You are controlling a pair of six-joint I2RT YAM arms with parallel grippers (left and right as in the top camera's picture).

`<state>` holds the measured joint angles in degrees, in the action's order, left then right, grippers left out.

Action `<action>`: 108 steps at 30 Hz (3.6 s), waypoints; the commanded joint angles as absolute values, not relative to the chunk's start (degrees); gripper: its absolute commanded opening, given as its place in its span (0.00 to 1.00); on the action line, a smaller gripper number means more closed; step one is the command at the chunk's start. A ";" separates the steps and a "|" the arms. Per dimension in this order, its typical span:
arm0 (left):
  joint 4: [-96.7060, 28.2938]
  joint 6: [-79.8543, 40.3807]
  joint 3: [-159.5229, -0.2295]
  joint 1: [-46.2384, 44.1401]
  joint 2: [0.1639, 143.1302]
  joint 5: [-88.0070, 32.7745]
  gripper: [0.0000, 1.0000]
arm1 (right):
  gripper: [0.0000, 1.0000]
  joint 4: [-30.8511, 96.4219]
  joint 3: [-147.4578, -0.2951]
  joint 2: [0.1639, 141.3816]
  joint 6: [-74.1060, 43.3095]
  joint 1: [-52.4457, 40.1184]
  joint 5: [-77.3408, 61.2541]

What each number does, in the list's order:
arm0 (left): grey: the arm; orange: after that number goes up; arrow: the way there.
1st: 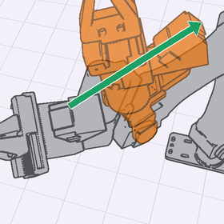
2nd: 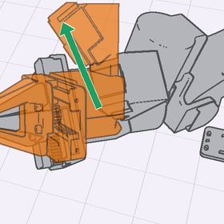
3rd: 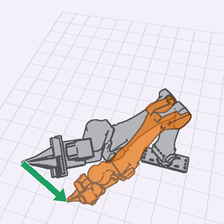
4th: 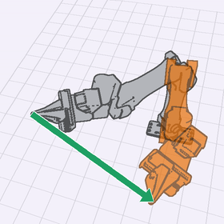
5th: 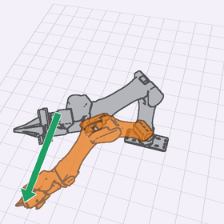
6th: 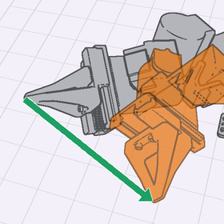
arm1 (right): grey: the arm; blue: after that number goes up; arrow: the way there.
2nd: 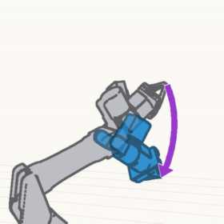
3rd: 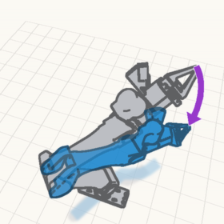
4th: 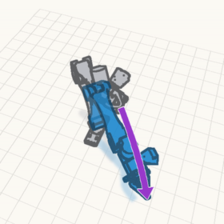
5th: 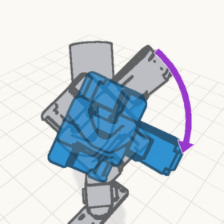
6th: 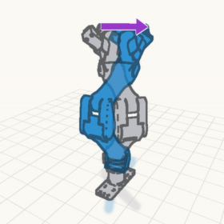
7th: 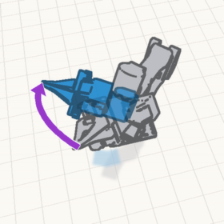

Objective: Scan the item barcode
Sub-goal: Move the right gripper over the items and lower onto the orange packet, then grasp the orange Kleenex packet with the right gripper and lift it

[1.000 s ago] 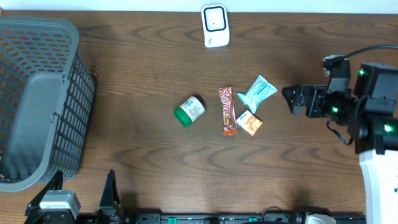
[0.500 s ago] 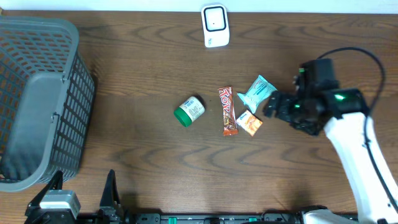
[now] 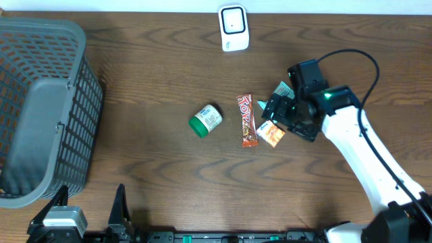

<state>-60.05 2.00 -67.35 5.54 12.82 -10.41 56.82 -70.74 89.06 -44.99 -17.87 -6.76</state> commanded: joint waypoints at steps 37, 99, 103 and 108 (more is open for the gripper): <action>-60.01 2.92 -67.44 5.78 12.58 -10.98 0.98 | 0.99 59.99 -80.34 119.04 -49.71 -18.85 -6.72; -60.01 2.92 -67.44 5.78 12.58 -10.98 0.98 | 0.65 72.69 -80.25 119.26 -20.53 -12.36 -77.10; -60.01 2.92 -67.44 5.78 12.58 -10.98 0.98 | 0.62 71.99 -80.25 119.26 -20.53 -12.29 -76.03; -60.01 2.92 -67.44 5.78 12.58 -10.98 0.98 | 0.63 62.59 -80.25 119.26 -20.73 -12.05 -71.75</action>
<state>-60.05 2.00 -67.35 5.54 12.82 -10.41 66.22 -80.38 118.67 -21.47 -12.64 -72.88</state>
